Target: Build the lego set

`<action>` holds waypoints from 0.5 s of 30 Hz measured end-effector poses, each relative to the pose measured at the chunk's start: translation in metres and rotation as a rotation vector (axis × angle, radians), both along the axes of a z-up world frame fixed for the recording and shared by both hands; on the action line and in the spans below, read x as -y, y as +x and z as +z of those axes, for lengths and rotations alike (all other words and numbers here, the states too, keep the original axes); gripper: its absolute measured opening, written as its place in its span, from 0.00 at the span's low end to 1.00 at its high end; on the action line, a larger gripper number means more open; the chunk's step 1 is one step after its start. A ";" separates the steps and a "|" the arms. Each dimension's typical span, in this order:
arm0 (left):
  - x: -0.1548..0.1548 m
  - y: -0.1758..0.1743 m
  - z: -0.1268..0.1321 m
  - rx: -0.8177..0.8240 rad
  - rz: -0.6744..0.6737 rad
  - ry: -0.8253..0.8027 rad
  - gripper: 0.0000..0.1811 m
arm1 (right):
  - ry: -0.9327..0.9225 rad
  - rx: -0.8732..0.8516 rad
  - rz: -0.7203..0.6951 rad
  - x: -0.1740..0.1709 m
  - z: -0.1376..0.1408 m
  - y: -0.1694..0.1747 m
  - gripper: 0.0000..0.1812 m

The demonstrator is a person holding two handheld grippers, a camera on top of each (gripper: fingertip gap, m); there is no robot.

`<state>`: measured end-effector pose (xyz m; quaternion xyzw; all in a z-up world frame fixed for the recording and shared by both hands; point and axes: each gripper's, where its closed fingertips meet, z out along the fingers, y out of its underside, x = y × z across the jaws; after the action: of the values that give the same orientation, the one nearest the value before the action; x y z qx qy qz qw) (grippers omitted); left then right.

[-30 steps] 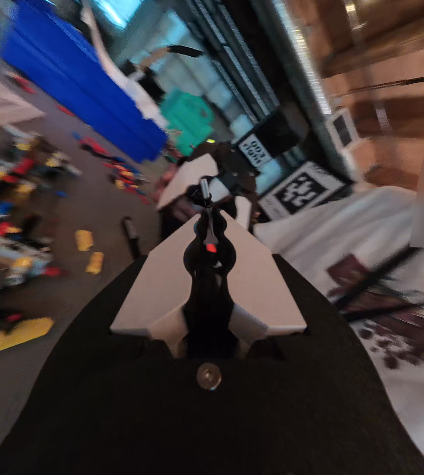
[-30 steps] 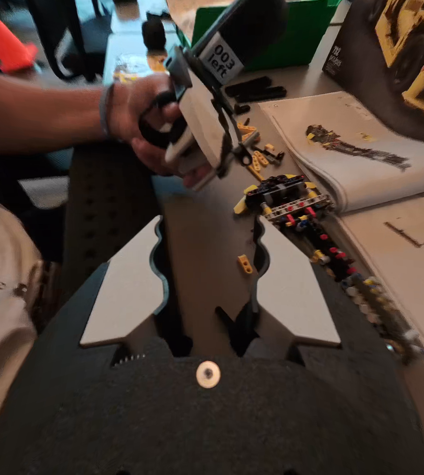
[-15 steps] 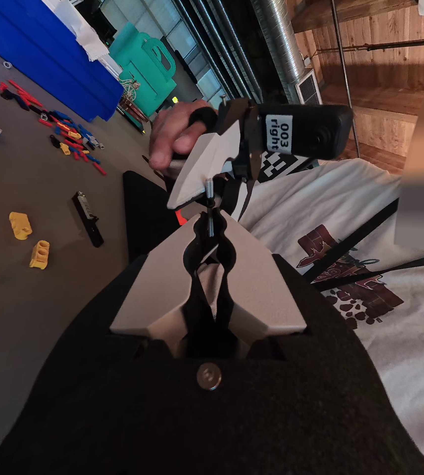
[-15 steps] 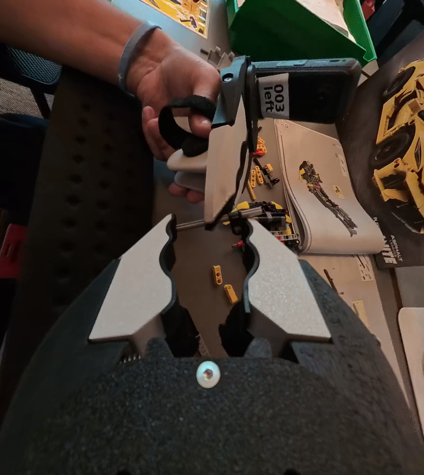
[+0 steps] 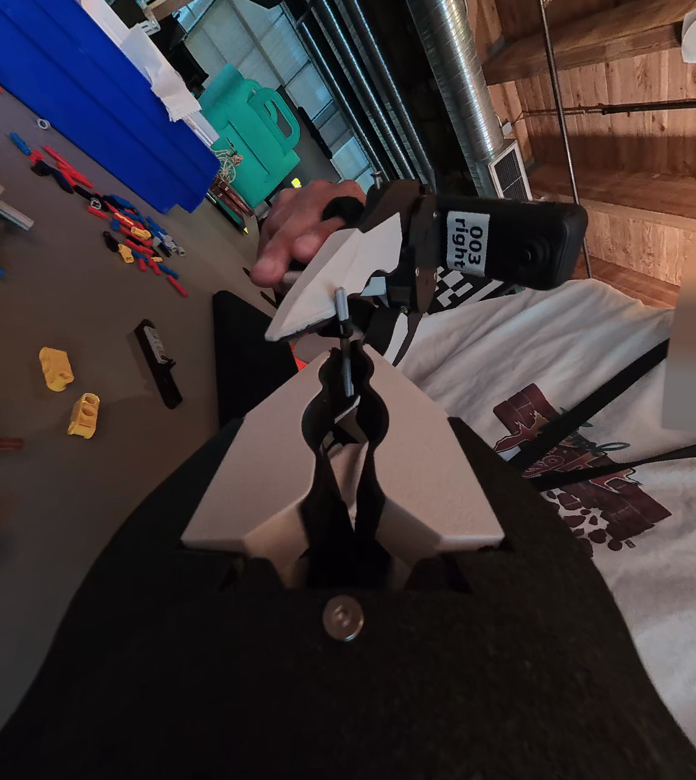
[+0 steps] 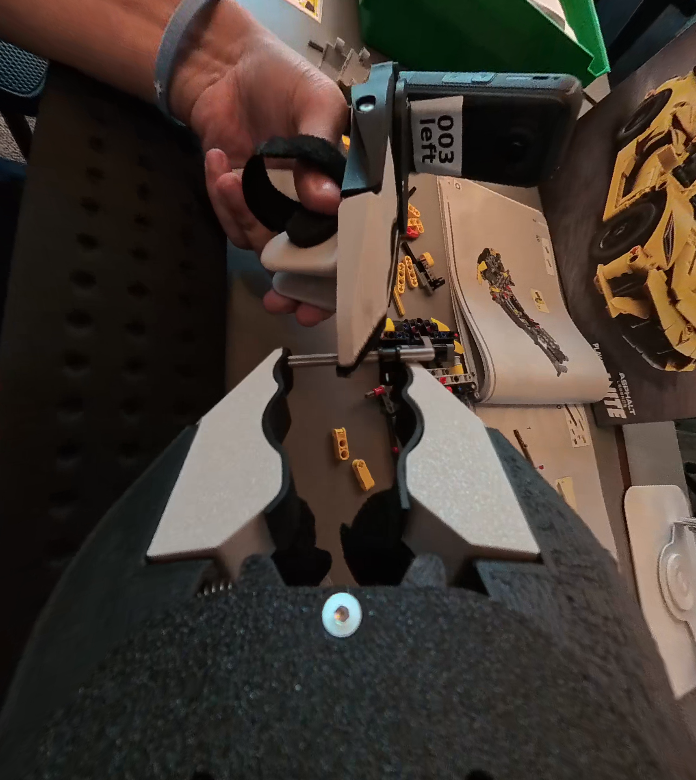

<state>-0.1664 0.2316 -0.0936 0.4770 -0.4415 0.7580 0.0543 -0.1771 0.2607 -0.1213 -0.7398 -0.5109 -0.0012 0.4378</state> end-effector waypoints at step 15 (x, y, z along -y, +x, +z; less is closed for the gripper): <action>-0.013 0.011 -0.017 -0.069 0.175 0.166 0.01 | -0.063 0.021 -0.088 -0.013 -0.014 0.016 0.26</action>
<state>-0.1554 0.2443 -0.1103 0.5425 -0.4571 0.7038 -0.0367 -0.1615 0.2739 -0.1348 -0.7749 -0.4820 -0.0123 0.4087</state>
